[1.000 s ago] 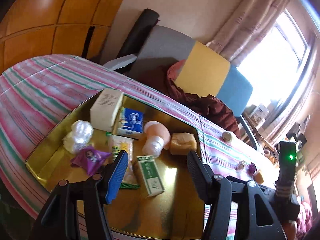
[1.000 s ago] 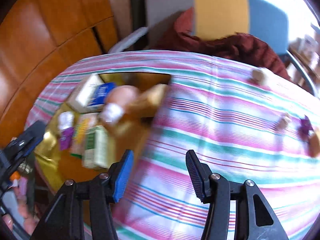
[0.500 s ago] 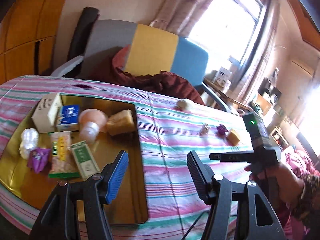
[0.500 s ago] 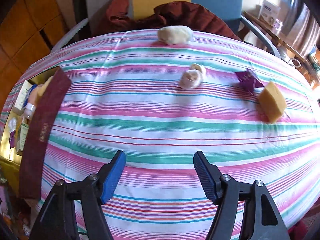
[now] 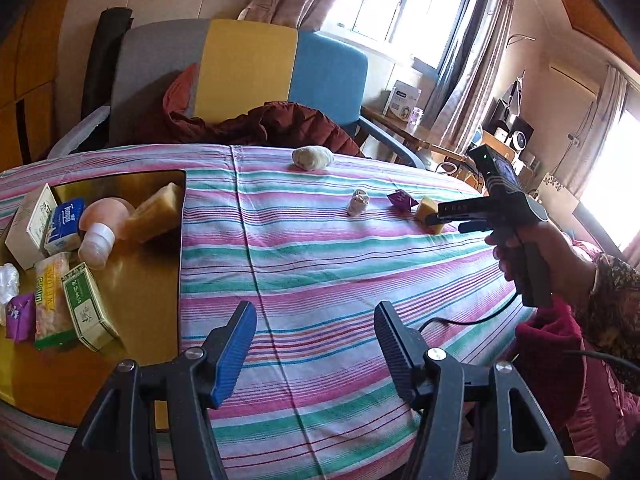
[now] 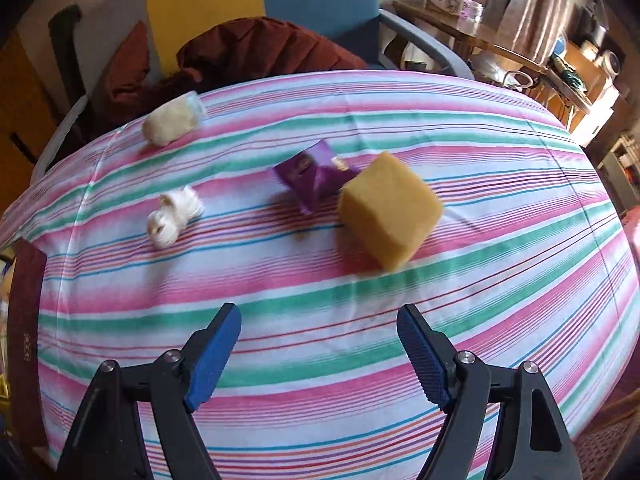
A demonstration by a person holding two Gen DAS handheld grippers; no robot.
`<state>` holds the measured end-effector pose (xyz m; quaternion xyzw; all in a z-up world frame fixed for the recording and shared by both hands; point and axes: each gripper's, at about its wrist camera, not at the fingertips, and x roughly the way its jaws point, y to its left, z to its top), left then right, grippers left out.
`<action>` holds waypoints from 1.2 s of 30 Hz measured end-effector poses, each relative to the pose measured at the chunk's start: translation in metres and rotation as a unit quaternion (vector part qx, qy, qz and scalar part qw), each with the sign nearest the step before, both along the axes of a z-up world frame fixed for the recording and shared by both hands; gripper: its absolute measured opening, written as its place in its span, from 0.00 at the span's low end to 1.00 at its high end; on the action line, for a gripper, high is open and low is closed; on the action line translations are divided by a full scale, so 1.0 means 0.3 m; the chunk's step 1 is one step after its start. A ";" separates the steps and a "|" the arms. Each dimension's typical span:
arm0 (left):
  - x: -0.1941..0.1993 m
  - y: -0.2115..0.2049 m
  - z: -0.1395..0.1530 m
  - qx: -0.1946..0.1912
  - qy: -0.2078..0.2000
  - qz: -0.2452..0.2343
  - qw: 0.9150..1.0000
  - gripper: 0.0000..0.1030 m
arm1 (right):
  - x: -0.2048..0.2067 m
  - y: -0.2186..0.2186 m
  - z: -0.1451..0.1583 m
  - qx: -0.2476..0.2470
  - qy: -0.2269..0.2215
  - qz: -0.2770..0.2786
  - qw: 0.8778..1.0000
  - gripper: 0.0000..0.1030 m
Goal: Organize objects
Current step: 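Move both tools back toward the yellow sponge and remaining items, then grasp the yellow sponge with the right tool and lift it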
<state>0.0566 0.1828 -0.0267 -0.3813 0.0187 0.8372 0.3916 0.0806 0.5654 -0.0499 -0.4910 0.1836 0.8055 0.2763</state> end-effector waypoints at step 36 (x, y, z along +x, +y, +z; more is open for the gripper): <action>-0.117 0.452 -0.082 -0.055 -0.048 -0.063 0.995 0.60 | -0.028 0.204 -0.071 -0.038 0.046 0.000 0.998 0.58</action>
